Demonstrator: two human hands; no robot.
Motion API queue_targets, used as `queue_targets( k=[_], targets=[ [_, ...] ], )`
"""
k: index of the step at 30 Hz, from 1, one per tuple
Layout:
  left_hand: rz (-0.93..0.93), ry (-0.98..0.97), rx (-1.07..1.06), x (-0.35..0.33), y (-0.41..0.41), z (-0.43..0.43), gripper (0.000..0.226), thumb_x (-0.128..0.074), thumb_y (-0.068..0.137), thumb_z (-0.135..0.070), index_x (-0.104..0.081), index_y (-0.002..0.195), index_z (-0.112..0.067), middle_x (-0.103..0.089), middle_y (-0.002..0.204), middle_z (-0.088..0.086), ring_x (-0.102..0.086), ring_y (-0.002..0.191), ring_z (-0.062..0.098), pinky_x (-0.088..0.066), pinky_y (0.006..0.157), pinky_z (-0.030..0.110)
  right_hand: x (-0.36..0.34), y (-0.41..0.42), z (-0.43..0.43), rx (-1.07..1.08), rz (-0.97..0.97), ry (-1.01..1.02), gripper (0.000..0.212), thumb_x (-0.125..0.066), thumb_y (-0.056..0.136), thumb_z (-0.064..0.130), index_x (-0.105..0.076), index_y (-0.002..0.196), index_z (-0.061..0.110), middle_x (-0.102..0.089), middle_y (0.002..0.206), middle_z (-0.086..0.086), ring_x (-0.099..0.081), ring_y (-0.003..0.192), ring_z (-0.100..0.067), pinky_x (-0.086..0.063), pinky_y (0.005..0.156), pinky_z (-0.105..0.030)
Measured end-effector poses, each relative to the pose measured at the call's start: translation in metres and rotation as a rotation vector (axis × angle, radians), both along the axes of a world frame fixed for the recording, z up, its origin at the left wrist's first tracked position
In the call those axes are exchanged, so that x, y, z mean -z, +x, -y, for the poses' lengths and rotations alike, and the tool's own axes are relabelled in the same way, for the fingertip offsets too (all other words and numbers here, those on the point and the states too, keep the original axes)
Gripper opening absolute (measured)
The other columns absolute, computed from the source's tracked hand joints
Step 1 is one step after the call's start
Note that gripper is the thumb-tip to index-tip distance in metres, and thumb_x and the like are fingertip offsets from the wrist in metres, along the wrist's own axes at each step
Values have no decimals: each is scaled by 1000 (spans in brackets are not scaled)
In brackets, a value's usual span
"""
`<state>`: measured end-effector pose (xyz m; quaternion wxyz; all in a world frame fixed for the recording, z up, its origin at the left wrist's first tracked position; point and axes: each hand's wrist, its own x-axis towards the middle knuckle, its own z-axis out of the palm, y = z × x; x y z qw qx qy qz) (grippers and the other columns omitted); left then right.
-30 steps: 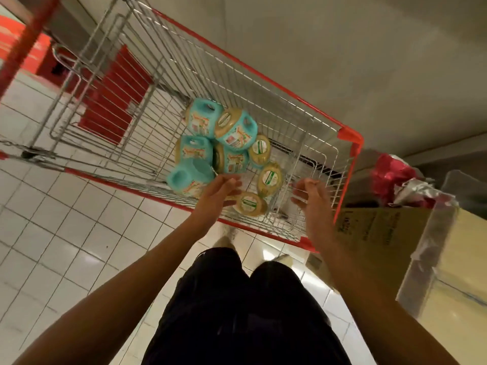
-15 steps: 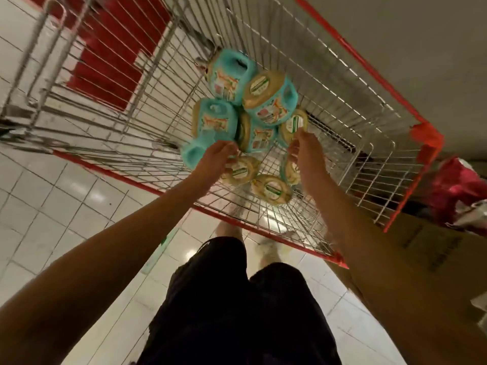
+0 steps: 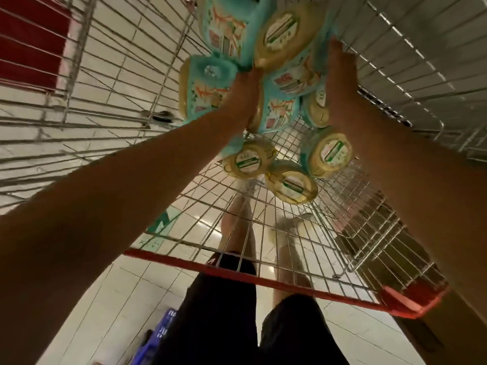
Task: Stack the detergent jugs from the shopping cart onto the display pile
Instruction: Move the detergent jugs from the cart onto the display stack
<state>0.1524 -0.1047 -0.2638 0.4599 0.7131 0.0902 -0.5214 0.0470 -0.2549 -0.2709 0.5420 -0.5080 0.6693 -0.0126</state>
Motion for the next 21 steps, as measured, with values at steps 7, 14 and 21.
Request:
queue_targets(
  k=[7, 14, 21],
  targets=[
    [-33, -12, -81, 57, 12, 40, 49, -35, 113, -42, -48, 150, -12, -65, 137, 15, -64, 123, 34, -51, 109, 53, 50, 16, 24, 146, 140, 59, 78, -53, 104, 60, -26, 159, 11, -46, 156, -14, -55, 132, -27, -50, 111, -44],
    [-89, 10, -55, 50, 9, 43, 61, -31, 110, -58, -43, 156, -19, -60, 147, 13, -61, 128, 32, -50, 110, 50, 50, 11, 27, 142, 190, 135, 96, -58, 96, 70, -22, 165, 14, -50, 157, -15, -61, 131, -31, -53, 109, -50],
    [46, -125, -88, -12, -2, 18, 59, -42, 108, -57, -49, 151, -17, -69, 137, 10, -73, 115, 24, -60, 91, 41, -25, -11, -4, 130, 402, 292, 72, -37, 103, 72, -60, 147, 19, -68, 139, -14, -71, 122, -31, -54, 108, -52]
  ],
)
